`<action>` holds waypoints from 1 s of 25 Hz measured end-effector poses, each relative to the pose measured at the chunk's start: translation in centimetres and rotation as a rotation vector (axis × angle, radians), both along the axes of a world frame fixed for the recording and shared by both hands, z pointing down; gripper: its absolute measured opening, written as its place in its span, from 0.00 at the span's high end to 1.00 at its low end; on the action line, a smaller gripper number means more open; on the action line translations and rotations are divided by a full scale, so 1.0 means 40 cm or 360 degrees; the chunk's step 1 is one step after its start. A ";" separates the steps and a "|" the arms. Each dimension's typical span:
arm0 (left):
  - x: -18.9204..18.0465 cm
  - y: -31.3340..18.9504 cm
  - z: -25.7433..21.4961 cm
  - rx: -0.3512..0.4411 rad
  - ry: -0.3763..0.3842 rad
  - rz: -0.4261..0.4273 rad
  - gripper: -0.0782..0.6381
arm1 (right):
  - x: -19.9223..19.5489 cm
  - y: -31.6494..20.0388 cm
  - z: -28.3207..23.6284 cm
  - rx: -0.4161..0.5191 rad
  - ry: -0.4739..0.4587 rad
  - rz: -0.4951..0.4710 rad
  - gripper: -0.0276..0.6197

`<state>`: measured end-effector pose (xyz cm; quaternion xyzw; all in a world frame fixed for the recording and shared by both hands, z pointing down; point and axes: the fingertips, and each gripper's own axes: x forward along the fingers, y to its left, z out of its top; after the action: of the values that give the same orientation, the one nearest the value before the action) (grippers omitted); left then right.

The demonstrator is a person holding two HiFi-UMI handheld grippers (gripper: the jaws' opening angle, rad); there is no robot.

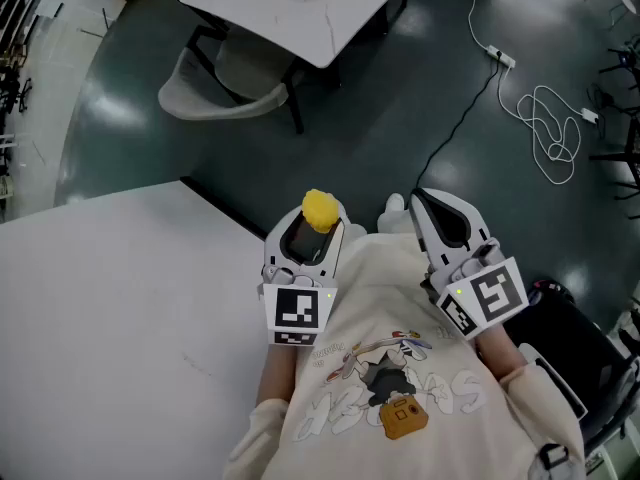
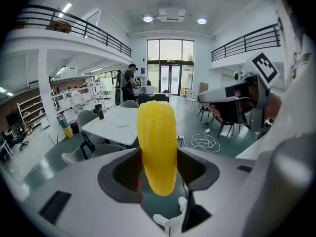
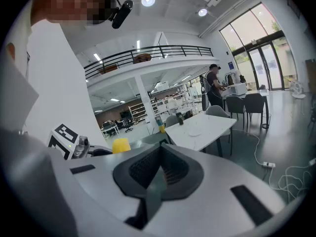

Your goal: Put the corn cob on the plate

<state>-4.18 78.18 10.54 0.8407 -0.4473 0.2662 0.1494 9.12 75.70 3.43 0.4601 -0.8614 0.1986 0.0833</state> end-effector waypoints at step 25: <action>0.129 0.074 0.035 -0.0141 -0.0034 -0.0120 0.57 | 0.116 0.042 0.079 -0.0139 -0.0200 -0.0156 0.95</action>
<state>1.00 81.16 11.96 0.8129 -0.4679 0.2891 0.1916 13.76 77.36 6.59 0.4000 -0.8769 0.2601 0.0586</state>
